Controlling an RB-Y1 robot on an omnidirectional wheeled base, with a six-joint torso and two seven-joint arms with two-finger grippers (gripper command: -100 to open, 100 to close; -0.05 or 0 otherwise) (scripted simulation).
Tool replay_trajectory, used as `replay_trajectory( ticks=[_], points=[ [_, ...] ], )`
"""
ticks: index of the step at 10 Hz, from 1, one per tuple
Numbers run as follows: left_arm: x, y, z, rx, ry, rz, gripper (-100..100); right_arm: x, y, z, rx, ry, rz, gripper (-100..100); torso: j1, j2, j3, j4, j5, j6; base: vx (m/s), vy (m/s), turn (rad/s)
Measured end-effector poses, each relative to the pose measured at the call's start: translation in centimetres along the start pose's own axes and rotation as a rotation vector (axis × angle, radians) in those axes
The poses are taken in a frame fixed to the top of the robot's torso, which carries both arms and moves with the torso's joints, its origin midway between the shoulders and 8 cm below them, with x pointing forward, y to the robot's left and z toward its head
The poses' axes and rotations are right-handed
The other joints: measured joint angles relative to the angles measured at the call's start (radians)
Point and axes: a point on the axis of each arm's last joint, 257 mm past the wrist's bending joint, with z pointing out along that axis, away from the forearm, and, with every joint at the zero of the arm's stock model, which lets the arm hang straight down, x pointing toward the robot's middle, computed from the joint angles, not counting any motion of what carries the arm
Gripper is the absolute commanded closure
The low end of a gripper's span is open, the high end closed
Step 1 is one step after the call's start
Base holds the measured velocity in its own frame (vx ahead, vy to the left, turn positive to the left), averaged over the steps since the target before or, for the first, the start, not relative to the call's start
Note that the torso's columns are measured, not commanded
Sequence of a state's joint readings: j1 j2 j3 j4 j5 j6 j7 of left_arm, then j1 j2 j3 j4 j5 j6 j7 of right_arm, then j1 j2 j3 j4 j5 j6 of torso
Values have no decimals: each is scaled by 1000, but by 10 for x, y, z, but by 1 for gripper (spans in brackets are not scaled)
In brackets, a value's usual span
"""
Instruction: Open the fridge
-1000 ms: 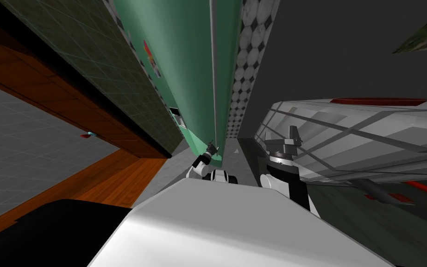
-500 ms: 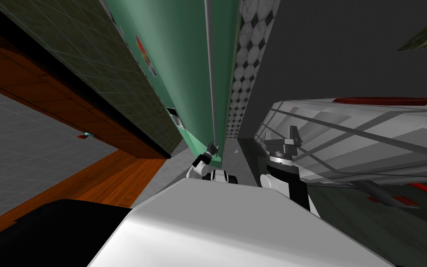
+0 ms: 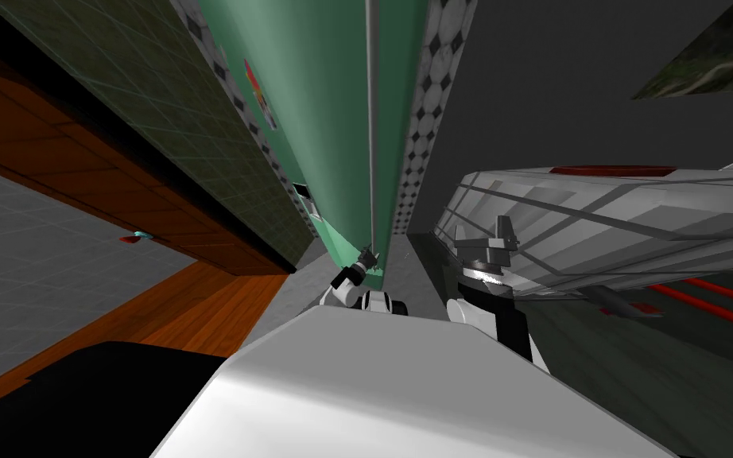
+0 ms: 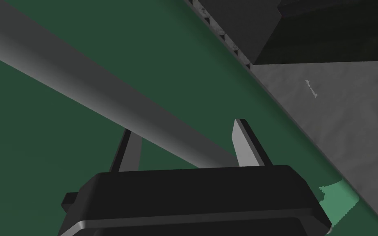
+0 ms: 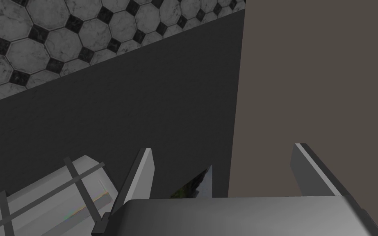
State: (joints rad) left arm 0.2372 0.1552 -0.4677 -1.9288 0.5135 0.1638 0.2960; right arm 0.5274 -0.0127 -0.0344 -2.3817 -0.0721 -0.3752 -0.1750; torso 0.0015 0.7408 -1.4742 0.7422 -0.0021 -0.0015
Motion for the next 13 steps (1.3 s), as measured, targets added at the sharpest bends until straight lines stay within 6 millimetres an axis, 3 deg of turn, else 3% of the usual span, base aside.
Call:
replay_trajectory(
  ticks=[6, 9, 13],
  points=[
    [22, 28, -11, -76, 58, 5, 100, 0, 0, 0, 0, 0, 0, 0, -7, -6, -4, -1, 0, -1, -100, 198, -90],
    [35, 37, -15, -100, 91, 2, 100, 0, 0, 0, 0, 0, 0, 0, 5, 0, 0, -2, 2, 1, -83, 259, -146],
    [54, 58, -28, -155, 139, 10, 100, 0, 0, 0, 0, 0, 0, 0, 4, -4, -3, -1, 2, -2, -111, 273, -115]
  ],
)
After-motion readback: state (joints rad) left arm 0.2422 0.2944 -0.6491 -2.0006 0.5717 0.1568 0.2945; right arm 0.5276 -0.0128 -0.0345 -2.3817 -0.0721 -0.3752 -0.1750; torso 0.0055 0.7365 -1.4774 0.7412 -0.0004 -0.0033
